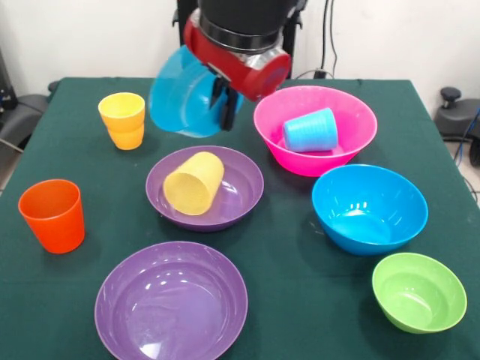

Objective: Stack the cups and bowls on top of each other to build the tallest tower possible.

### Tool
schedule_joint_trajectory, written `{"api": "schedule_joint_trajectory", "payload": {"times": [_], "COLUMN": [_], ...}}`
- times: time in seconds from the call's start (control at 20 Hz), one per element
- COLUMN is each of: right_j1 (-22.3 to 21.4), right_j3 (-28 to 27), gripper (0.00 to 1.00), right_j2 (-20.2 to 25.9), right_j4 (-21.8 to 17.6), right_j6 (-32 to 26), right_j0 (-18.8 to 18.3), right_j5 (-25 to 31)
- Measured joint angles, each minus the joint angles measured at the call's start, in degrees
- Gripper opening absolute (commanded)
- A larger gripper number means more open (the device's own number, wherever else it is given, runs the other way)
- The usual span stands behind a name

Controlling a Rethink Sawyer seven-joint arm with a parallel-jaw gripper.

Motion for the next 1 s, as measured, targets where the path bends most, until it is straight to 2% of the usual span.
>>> {"api": "schedule_joint_trajectory", "payload": {"times": [0.4, 0.45, 0.6, 1.0], "right_j1": [3.2, 5.0, 7.3, 16.6], "right_j3": [-7.6, -10.6, -14.0, -27.3], "gripper": [0.00, 0.00, 0.00, 0.00], "right_j2": [0.0, -0.1, -0.1, -0.3], "right_j4": [-1.4, -1.3, -1.0, 1.0], "right_j6": [0.0, 0.0, 0.0, 0.0], "right_j0": [-1.0, -0.9, -0.9, -0.9], "right_j5": [1.8, 3.7, 6.3, 18.4]}}
